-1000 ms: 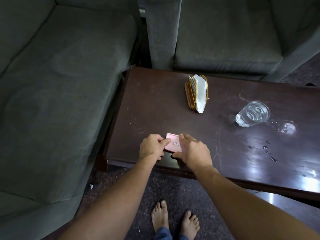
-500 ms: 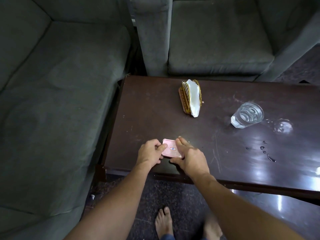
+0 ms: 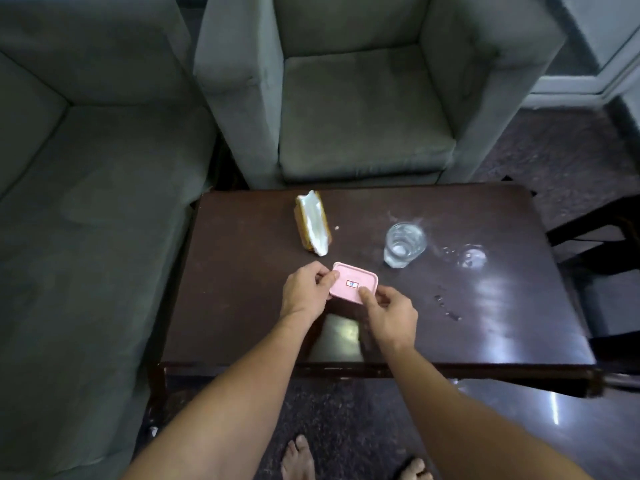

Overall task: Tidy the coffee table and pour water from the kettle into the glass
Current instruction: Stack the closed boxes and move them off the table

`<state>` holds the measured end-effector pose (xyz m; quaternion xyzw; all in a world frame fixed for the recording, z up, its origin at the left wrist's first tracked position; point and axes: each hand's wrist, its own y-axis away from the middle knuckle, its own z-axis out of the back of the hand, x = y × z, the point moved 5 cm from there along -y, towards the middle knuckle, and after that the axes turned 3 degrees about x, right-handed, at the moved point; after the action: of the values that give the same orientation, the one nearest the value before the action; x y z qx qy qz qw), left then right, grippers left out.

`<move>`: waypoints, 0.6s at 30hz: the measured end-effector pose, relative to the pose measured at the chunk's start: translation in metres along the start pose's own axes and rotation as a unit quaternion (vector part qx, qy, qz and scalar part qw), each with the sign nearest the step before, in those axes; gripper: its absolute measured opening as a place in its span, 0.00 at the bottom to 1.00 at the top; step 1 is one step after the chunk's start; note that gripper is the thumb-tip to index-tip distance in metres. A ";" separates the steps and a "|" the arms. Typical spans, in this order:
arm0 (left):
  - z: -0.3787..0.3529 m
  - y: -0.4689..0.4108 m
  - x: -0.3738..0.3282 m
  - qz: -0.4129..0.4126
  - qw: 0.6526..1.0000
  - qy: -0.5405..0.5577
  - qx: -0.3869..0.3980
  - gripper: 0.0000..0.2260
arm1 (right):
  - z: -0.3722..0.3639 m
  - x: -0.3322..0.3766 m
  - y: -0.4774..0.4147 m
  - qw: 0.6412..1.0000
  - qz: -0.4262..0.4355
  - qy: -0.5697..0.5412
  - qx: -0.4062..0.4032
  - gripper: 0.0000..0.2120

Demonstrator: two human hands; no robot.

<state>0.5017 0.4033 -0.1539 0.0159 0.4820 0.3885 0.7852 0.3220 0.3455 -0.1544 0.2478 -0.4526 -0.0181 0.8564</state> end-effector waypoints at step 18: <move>-0.198 0.034 -0.411 -0.223 0.970 -0.060 0.073 0.10 | 0.400 0.061 -0.060 0.956 -0.041 -0.126 -0.261 0.13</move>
<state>0.2334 0.1003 0.0599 -0.0112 0.4523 0.1654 0.8763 0.0556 0.1145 0.0526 0.0296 -0.5255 -0.2013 0.8261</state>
